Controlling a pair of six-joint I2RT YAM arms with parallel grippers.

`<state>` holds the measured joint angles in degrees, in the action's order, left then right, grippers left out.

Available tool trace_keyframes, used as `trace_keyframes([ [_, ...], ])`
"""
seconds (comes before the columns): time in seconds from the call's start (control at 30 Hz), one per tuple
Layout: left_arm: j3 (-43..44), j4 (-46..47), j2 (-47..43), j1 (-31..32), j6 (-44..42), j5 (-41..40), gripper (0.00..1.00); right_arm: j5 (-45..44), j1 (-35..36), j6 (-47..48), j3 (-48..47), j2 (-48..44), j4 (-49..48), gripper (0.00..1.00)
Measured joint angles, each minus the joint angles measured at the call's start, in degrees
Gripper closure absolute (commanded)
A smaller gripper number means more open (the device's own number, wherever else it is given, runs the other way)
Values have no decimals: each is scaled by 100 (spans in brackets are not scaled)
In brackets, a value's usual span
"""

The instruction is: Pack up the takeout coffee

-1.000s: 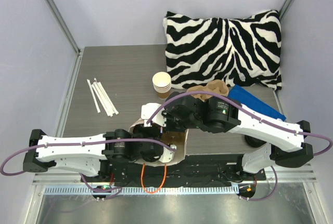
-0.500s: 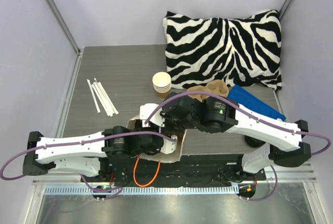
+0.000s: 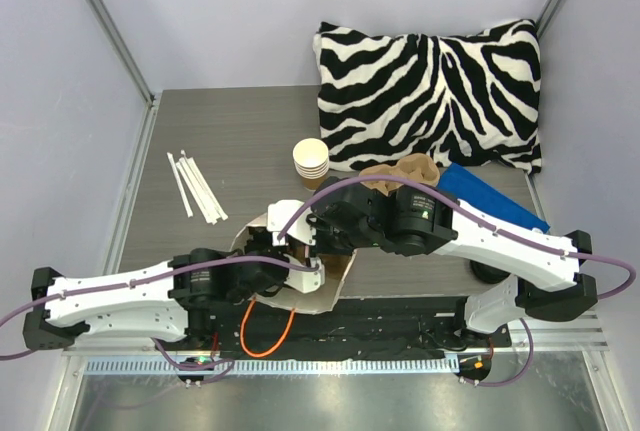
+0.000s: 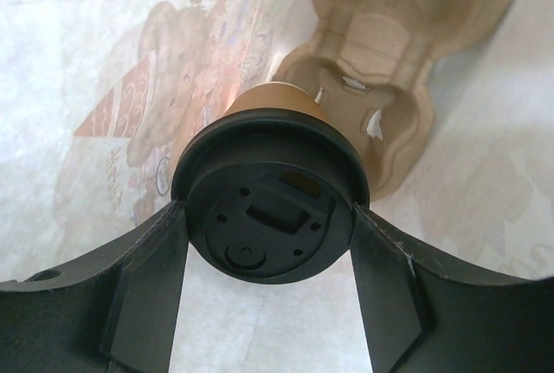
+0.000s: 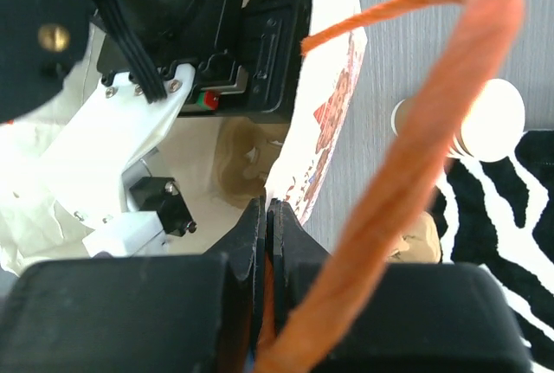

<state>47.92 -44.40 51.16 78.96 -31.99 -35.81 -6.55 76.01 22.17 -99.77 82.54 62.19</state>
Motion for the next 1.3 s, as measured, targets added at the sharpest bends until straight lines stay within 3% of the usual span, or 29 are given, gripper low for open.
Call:
trace_keyframes([
  [0.67, 37, 341, -249, -697, -122, 857, 100, 46, -13, 111, 63, -83, -46, 99],
  [1.3, 476, -592, 293, -715, -157, 1425, 100, 55, -4, 330, 295, -258, -9, 99],
])
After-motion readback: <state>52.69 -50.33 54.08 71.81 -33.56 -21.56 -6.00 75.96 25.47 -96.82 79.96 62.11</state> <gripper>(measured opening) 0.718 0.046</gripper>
